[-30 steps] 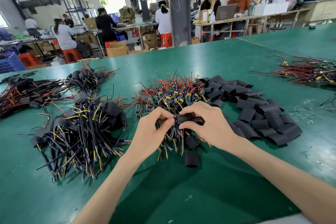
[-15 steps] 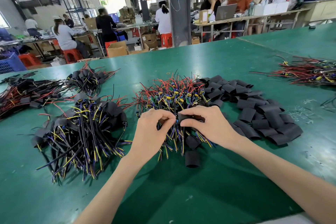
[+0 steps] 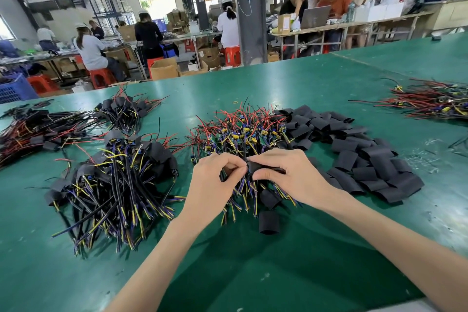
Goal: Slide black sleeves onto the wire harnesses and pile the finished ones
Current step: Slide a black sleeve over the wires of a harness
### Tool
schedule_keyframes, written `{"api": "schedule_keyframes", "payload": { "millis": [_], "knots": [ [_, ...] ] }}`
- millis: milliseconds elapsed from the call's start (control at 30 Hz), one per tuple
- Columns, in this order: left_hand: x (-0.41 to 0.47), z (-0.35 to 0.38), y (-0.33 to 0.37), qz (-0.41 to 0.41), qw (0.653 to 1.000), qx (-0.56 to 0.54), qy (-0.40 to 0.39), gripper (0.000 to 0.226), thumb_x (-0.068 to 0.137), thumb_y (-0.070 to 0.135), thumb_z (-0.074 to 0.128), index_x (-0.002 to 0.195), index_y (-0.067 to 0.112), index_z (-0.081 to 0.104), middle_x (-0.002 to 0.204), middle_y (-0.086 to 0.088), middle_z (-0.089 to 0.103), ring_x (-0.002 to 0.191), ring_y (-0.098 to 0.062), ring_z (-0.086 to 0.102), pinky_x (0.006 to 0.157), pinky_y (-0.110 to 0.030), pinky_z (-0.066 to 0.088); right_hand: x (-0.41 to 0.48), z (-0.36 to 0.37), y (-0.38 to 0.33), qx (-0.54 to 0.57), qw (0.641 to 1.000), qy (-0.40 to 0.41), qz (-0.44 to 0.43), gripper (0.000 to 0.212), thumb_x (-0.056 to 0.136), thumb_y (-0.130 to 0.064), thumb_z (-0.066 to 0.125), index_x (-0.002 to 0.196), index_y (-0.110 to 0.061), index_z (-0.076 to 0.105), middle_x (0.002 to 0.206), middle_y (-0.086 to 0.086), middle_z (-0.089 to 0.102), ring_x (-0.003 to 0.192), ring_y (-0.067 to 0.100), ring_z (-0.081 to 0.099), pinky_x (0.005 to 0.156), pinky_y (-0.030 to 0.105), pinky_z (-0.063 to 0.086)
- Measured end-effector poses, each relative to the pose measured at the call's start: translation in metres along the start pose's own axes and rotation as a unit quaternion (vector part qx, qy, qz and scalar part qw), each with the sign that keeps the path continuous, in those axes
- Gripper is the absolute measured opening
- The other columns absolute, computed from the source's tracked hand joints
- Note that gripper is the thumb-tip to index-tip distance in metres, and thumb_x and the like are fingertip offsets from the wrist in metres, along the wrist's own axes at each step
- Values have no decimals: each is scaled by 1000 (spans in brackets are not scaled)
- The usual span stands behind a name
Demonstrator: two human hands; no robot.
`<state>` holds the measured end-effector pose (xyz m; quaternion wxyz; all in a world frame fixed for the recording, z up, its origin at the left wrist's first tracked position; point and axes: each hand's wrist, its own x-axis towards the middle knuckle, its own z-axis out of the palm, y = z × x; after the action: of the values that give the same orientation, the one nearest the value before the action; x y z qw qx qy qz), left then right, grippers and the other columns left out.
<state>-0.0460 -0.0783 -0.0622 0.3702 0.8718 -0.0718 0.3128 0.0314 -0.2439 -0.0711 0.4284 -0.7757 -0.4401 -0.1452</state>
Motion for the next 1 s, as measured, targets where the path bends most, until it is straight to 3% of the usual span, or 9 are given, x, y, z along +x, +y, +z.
{"api": "schedule_keyframes", "payload": {
  "millis": [100, 233, 367, 433, 533, 700, 800, 900, 1000],
  "knots": [
    [0, -1, -2, -11, 1000, -5, -4, 24, 79, 8, 74, 80, 29, 61, 69, 17, 62, 73, -2, 58, 84, -30, 45, -1, 1, 2, -6, 1000, -8, 2, 32, 80, -18, 72, 110, -7, 70, 99, -10, 60, 90, -1, 53, 85, 11, 39],
    [8, -13, -1, 31, 997, 27, 61, 26, 78, 8, 73, 82, 28, 58, 66, 16, 60, 70, 2, 57, 78, -8, 39, -2, 1, 2, -65, 998, 16, -10, 52, 84, -33, 64, 129, -10, 56, 129, -2, 54, 119, 13, 45, 106, 21, 30],
    [23, -48, -20, 46, 969, 89, 224, 10, 84, 20, 61, 93, 23, 59, 75, 19, 58, 74, -4, 57, 81, -49, 46, 1, -5, 7, -110, 991, 80, 14, 48, 91, -32, 58, 131, -6, 53, 135, 6, 49, 124, 20, 40, 110, 27, 24],
    [28, -69, -42, 29, 946, 149, 288, 11, 89, 18, 56, 99, 18, 60, 82, 8, 63, 79, -24, 60, 83, -51, 43, 2, -7, 12, -129, 985, 108, 39, 43, 92, -26, 58, 129, -4, 54, 132, 8, 51, 122, 24, 42, 108, 30, 26],
    [27, -91, -75, -80, 909, 233, 337, 19, 93, 14, 49, 110, 13, 59, 99, -8, 67, 96, -33, 55, 87, -42, 32, 3, -8, 18, -163, 976, 109, 96, 43, 92, -22, 59, 131, -4, 52, 131, 9, 51, 121, 26, 40, 107, 34, 27],
    [18, -96, -97, -218, 868, 306, 325, 29, 90, 9, 48, 117, 6, 57, 123, -23, 53, 118, -41, 39, 91, -47, 30, 2, -11, 31, -184, 961, 69, 194, 43, 91, -18, 57, 131, -6, 49, 131, 10, 47, 118, 28, 38, 103, 36, 30],
    [18, -93, -94, -181, 870, 330, 318, 34, 86, 1, 51, 119, 5, 54, 136, -20, 41, 124, -43, 33, 94, -48, 29, 3, -13, 34, -171, 960, 47, 219, 29, 91, -17, 56, 120, -10, 59, 121, 8, 54, 115, 27, 43, 99, 38, 34],
    [17, -92, -94, -115, 890, 353, 266, 44, 79, -10, 50, 119, 7, 56, 134, -15, 46, 122, -38, 39, 98, -49, 28, 3, -10, 33, -147, 967, 30, 206, 15, 89, -18, 59, 100, -17, 69, 100, -2, 68, 99, 18, 56, 95, 42, 40],
    [18, -91, -100, -150, 892, 352, 242, 35, 83, -7, 50, 113, 6, 63, 129, -11, 52, 117, -36, 44, 100, -48, 30, 2, 0, 32, -146, 969, -3, 200, 9, 87, -25, 64, 92, -20, 70, 87, -7, 69, 86, 14, 58, 92, 42, 42]
  ]
}}
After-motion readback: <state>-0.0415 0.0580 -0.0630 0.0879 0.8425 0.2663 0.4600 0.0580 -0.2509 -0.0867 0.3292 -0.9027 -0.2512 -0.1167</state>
